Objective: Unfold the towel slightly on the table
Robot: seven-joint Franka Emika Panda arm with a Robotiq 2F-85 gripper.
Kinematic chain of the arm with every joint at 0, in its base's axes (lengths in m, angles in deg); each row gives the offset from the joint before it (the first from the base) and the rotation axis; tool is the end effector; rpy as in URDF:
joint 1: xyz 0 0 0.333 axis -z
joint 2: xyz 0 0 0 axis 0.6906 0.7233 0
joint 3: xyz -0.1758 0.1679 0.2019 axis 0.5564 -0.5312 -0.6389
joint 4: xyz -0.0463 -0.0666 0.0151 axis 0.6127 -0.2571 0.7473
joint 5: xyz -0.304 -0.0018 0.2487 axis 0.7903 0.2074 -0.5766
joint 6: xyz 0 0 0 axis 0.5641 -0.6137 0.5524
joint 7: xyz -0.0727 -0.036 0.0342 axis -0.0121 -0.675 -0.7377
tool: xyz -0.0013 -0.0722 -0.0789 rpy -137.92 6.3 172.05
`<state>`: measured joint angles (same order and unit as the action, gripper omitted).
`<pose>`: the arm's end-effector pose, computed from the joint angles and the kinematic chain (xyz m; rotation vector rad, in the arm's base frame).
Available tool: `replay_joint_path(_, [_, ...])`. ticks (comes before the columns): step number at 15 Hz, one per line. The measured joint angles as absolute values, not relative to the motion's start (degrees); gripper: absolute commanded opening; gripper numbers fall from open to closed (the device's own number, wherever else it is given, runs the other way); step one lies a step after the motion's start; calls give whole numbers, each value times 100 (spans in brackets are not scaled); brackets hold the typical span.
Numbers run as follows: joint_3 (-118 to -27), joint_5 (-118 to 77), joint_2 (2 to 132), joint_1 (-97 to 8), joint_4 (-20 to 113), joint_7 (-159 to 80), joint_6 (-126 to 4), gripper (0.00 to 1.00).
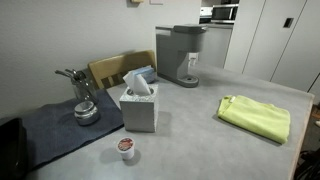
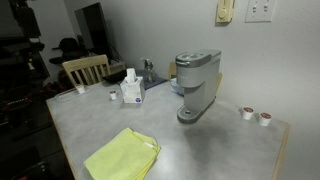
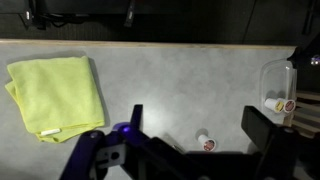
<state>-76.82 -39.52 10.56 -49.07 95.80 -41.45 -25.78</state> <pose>0.3347 0.0602 0.5242 -2.8775 0.0048 0.0805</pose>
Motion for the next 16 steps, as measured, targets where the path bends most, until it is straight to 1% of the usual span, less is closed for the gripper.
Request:
replay_joint_path(7, [-7706,-3911,1192,-4888,9677,-4178,-2587,100])
replay_joint_path(16, [-7189,-3867,2268,-4347,9754,-4268,-2825,100])
